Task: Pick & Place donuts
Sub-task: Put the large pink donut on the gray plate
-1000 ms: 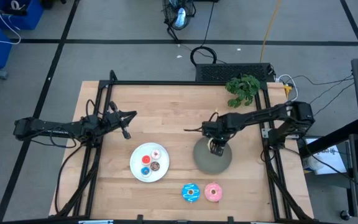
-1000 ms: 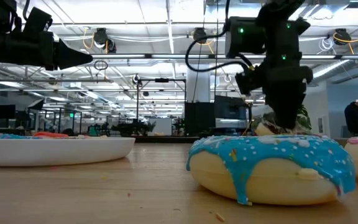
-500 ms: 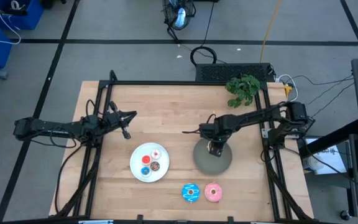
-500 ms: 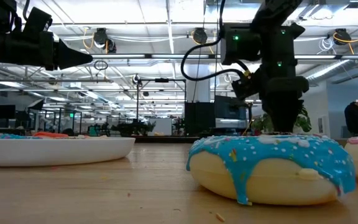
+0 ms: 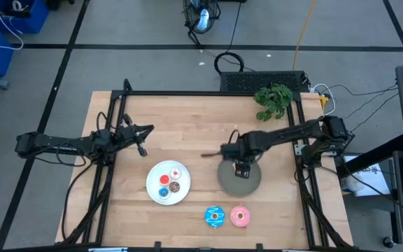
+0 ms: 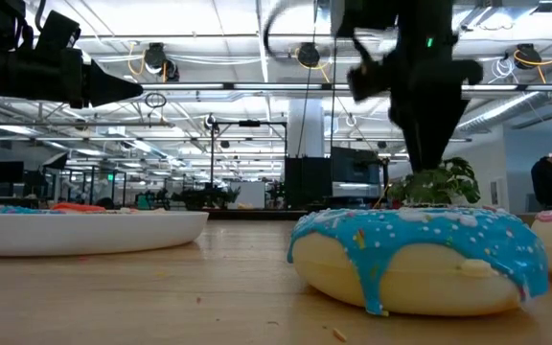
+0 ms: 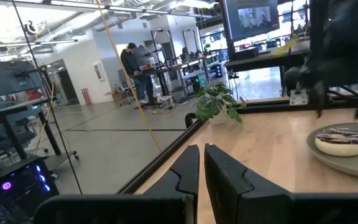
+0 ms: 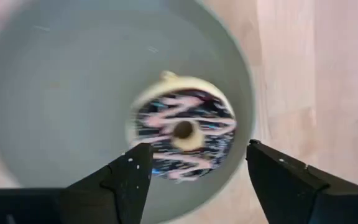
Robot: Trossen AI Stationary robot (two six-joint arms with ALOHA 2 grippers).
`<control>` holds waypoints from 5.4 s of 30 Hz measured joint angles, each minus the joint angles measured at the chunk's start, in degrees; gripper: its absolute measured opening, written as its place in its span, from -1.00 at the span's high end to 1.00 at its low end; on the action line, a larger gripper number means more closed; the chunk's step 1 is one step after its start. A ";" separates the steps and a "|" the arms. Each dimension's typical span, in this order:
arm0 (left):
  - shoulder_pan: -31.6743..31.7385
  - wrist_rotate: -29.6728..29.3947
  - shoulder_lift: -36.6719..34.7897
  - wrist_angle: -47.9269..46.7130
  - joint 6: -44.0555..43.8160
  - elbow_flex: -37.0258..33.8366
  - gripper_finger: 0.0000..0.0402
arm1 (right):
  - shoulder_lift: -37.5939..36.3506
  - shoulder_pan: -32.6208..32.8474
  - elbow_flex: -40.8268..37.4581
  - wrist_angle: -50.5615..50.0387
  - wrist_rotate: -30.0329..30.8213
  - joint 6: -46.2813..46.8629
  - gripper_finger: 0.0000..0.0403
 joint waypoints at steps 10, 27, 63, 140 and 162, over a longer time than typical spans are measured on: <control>0.00 0.00 0.00 0.00 -0.33 0.00 0.84 | -0.02 15.97 8.39 0.97 4.41 12.82 0.07; 0.02 0.00 0.02 -0.02 -0.31 0.00 0.84 | 7.70 25.53 8.32 3.84 7.38 12.63 0.97; 0.00 0.00 0.00 -1.33 -0.26 0.00 0.84 | 8.00 27.69 5.41 17.54 -2.41 11.11 0.30; 0.02 0.00 0.02 -2.59 -0.58 0.00 0.84 | 7.96 24.31 21.06 -13.93 -4.77 18.46 0.87; 0.00 0.01 0.00 -2.87 -0.35 0.00 0.84 | 7.89 13.99 7.79 -11.08 -5.95 1.66 0.91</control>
